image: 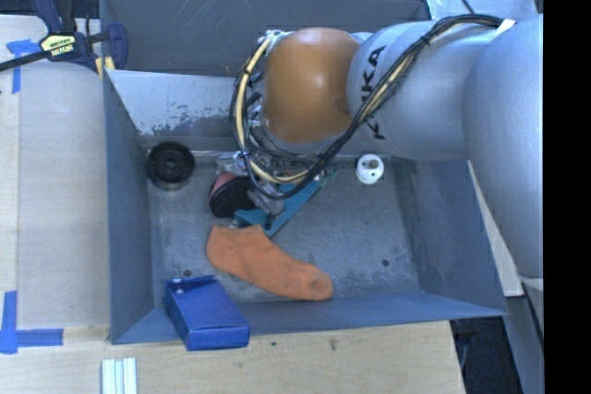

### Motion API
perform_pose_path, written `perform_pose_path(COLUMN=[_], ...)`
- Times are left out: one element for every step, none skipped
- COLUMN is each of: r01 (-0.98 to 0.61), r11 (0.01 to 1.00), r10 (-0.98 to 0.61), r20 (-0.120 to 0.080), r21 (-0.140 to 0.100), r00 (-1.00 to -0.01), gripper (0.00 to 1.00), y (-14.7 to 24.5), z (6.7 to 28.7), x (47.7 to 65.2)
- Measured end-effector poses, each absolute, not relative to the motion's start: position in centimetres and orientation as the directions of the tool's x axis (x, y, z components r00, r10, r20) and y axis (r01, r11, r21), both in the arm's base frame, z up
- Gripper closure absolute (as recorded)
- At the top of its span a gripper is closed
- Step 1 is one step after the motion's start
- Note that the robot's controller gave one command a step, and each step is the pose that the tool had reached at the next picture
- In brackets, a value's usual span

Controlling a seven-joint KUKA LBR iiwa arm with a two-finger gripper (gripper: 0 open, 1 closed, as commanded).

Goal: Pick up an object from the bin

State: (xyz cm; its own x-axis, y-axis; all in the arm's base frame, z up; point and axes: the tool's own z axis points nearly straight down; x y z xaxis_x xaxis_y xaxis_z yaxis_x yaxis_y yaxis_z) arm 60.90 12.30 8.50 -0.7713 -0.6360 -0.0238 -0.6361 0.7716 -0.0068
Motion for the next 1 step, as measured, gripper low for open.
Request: perform_pose_path(r01=[-0.664], r11=[0.748], r10=[-0.664], r20=[-0.020], r21=[-0.004], r00=[-0.747], gripper=[1.00], y=[10.96], z=[8.80], x=[60.48])
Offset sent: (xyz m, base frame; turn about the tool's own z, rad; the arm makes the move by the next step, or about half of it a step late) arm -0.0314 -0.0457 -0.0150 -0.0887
